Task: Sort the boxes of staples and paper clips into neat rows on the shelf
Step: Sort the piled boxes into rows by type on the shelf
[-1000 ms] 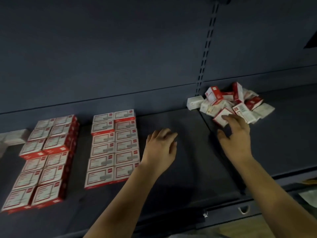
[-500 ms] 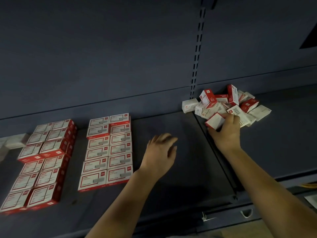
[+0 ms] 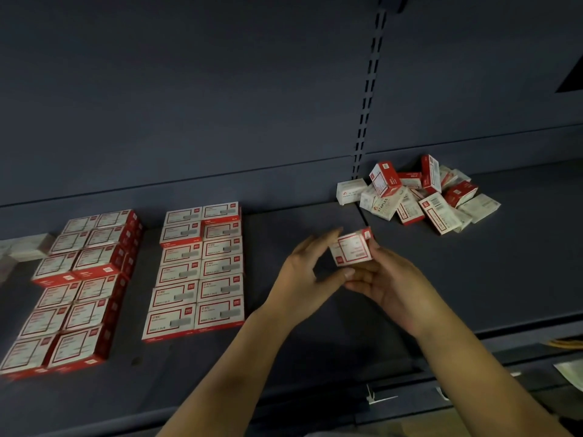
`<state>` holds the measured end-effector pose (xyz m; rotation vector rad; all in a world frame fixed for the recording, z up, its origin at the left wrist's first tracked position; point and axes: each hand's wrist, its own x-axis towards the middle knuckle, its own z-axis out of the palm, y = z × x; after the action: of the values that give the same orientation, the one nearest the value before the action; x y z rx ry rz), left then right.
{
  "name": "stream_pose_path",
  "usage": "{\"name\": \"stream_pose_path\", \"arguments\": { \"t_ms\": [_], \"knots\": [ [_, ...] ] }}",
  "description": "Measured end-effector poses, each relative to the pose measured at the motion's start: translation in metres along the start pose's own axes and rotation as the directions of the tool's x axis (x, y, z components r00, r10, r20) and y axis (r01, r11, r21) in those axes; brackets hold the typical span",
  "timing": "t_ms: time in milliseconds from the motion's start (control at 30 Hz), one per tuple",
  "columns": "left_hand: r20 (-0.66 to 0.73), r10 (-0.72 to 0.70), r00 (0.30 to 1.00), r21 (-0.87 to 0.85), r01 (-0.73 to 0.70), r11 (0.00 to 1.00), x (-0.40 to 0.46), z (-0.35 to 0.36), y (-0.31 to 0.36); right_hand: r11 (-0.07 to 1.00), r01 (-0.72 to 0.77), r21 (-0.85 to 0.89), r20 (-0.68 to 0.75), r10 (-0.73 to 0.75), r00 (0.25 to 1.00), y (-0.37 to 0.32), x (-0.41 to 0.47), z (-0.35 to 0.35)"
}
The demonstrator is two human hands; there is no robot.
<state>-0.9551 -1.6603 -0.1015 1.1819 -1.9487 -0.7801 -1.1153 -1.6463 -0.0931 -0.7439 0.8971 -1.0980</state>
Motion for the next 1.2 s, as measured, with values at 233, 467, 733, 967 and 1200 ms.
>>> {"name": "stream_pose_path", "arguments": {
  "t_ms": [233, 467, 733, 967, 1200],
  "knots": [
    [-0.097, 0.062, 0.993, 0.053, -0.057, 0.997, -0.004, -0.005, 0.001, 0.996, -0.065, -0.053, 0.039, 0.067, 0.997, 0.001, 0.001, 0.003],
    [-0.240, 0.042, 0.970, 0.058, -0.029, 0.998, -0.007, -0.004, -0.005, 0.983, 0.040, -0.177, -0.036, -0.047, 0.998, 0.007, 0.002, 0.009],
    [-0.189, 0.065, 0.980, 0.008, -0.065, 0.998, -0.016, -0.004, -0.005, 0.973, 0.227, -0.045, -0.237, -0.231, 0.944, 0.010, 0.009, 0.019],
    [-0.286, 0.090, 0.954, 0.081, -0.070, 0.994, -0.015, -0.023, -0.014, 0.960, 0.237, -0.149, -0.137, -0.257, 0.957, 0.013, 0.014, 0.025],
    [-0.117, 0.158, 0.980, 0.192, -0.134, 0.972, -0.031, -0.054, -0.021, 0.930, 0.197, -0.311, -0.034, -0.218, 0.975, 0.021, 0.023, 0.046]
  ]
}}
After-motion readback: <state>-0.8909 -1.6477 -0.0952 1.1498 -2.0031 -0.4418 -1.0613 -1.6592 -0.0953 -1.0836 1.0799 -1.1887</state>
